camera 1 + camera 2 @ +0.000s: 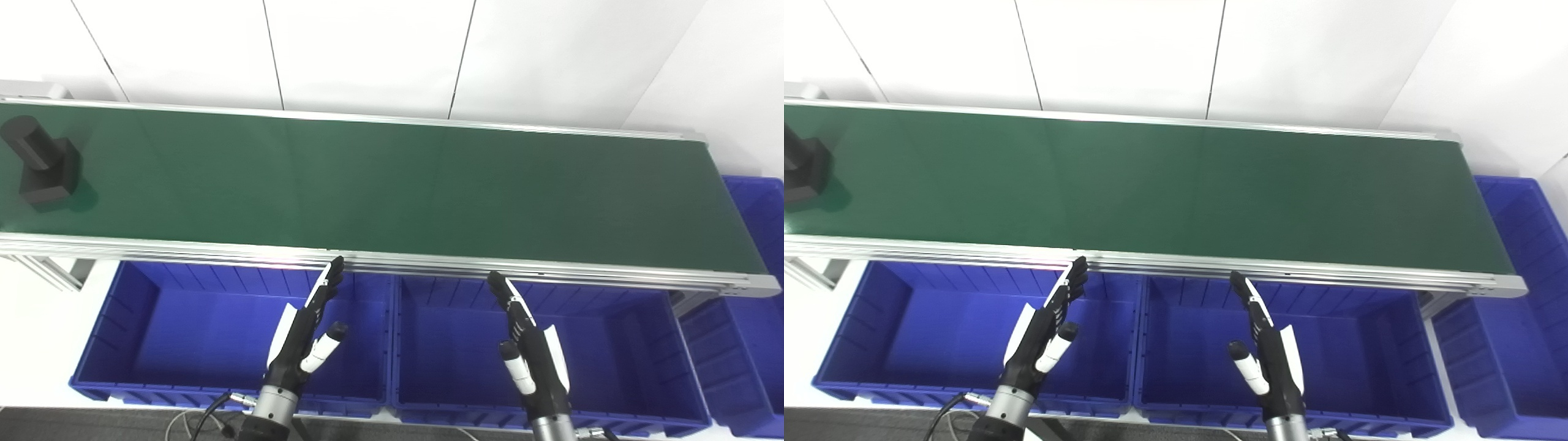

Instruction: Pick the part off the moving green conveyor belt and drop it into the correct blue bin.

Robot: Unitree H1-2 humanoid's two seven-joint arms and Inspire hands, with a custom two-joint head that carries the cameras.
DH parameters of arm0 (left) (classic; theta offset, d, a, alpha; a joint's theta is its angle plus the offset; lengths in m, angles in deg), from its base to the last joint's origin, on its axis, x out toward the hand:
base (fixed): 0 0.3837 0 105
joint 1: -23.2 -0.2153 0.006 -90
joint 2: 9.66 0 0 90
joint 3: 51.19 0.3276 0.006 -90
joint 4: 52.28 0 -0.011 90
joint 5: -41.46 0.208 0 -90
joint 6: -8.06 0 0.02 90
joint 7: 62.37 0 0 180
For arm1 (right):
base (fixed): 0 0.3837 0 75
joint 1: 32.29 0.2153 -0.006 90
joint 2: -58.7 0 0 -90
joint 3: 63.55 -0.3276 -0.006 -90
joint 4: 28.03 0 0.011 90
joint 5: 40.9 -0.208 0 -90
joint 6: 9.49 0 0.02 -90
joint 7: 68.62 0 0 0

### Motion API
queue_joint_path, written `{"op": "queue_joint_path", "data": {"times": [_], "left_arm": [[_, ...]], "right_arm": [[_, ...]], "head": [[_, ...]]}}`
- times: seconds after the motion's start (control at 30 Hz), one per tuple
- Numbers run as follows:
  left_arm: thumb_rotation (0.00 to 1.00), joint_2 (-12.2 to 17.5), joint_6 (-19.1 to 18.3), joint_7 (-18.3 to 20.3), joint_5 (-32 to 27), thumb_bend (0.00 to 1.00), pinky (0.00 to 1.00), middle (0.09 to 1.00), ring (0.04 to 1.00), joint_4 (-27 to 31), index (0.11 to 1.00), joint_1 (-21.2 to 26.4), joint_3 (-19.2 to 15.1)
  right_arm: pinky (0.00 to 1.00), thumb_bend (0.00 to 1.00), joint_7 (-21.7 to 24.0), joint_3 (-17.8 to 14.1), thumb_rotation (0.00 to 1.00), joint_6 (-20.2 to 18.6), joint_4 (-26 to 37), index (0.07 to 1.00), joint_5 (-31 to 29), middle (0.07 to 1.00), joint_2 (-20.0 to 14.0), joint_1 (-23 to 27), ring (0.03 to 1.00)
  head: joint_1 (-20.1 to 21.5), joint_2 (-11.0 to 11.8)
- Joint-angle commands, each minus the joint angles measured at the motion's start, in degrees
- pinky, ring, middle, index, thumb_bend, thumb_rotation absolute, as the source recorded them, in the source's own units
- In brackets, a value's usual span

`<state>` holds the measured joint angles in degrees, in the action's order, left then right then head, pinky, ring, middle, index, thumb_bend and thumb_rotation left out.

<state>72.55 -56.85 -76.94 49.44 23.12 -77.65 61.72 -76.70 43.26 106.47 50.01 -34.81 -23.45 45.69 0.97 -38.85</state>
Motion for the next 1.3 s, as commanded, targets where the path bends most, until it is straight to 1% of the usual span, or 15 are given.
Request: {"op": "queue_joint_path", "data": {"times": [0.0,0.1,0.23,0.37,0.43,0.53,0.57,0.67,0.8,0.87,0.93,0.97,1.07,1.2,1.27], "left_arm": [[1.0,0.64,1.84,0.12,-0.61,0.79,0.88,0.944,0.922,2.61,0.924,1.3,-0.67],[1.0,0.68,1.83,1.08,-1.42,0.79,0.88,0.944,0.927,4.25,0.924,1.65,-1.3],[0.99,0.0,1.84,2.2,-2.61,0.81,0.88,0.938,0.923,6.14,0.918,2.37,-1.93],[1.0,-0.78,1.83,2.03,-0.96,0.82,0.88,0.94,0.926,8.91,0.921,2.63,-1.81],[1.0,-1.08,1.83,2.26,-0.44,0.85,0.88,0.938,0.927,10.66,0.917,2.34,-1.65],[0.99,-0.94,1.83,2.34,0.89,0.88,0.9,0.941,0.938,13.92,0.919,1.26,-1.1],[0.99,-0.98,1.83,2.55,0.53,0.86,0.91,0.944,0.94,14.78,0.923,0.79,-1.04],[0.99,-0.8,1.83,2.88,0.34,0.83,0.91,0.949,0.943,16.35,0.93,0.0,-1.08],[0.99,-0.43,1.82,3.14,0.39,0.83,0.92,0.946,0.942,16.02,0.927,-0.2,-2.24],[0.98,-0.22,1.82,3.75,-0.11,0.82,0.92,0.948,0.944,16.3,0.926,-0.77,-2.8],[0.96,-0.46,1.82,4.06,-0.2,0.8,0.91,0.947,0.943,17.04,0.925,-1.71,-2.91],[0.96,-0.8,1.81,4.36,-0.28,0.8,0.91,0.946,0.942,17.36,0.925,-2.13,-2.83],[0.95,-1.36,1.81,4.57,0.27,0.8,0.91,0.948,0.945,17.33,0.927,-2.55,-2.71],[0.94,-1.03,1.83,4.63,-0.15,0.8,0.96,0.962,0.961,16.24,0.938,-1.86,-3.28],[0.94,-0.89,1.83,4.88,-1.0,0.8,0.97,0.964,0.968,15.91,0.936,-1.74,-3.87]], "right_arm": [[0.93,0.86,-1.24,0.55,0.97,0.97,0.51,0.937,0.09,0.936,1.22,1.25,0.929],[0.91,0.86,-1.75,1.46,0.96,0.97,-0.83,0.929,0.0,0.929,2.12,2.2,0.917],[0.9,0.85,-0.54,2.57,0.96,0.97,-1.52,0.927,-0.98,0.93,1.86,3.47,0.917],[0.9,0.83,0.77,2.51,0.96,0.97,-0.81,0.931,-1.79,0.93,1.3,4.68,0.913],[0.92,0.85,1.52,2.25,0.97,0.97,0.07,0.943,-2.2,0.935,1.02,4.76,0.926],[0.95,0.84,2.45,1.84,0.98,0.97,2.51,0.956,-2.53,0.948,0.54,4.14,0.954],[0.95,0.84,2.6,1.7,0.98,0.97,3.12,0.952,-2.57,0.947,0.54,3.92,0.954],[0.94,0.85,2.91,1.53,0.98,0.97,4.02,0.946,-2.57,0.944,0.98,3.6,0.952],[0.93,0.86,3.69,1.7,0.98,0.97,4.1,0.946,-3.06,0.944,2.16,3.73,0.947],[0.92,0.87,3.74,1.92,0.99,0.97,4.57,0.948,-2.68,0.942,2.71,3.43,0.942],[0.93,0.86,4.3,2.08,0.99,0.97,5.71,0.95,-2.87,0.944,2.84,2.77,0.947],[0.94,0.86,4.52,2.0,0.98,0.97,6.57,0.951,-2.88,0.945,2.79,2.44,0.949],[0.95,0.86,5.34,1.55,0.98,0.97,7.94,0.95,-3.29,0.945,2.69,2.04,0.952],[0.95,0.85,6.67,0.54,0.97,0.97,7.03,0.949,-3.82,0.947,2.52,3.17,0.955],[0.94,0.85,6.97,0.15,0.97,0.97,6.77,0.95,-3.97,0.946,2.94,3.51,0.954]], "head": [[0.02,0.38],[0.04,0.65],[-0.34,1.0],[-1.46,1.8],[-1.76,1.66],[-2.02,1.42],[-2.09,1.17],[-2.42,1.0],[-2.95,1.11],[-2.86,0.92],[-2.56,0.77],[-1.93,0.17],[-1.61,0.21],[-1.61,-0.07],[-2.46,-0.46]]}}
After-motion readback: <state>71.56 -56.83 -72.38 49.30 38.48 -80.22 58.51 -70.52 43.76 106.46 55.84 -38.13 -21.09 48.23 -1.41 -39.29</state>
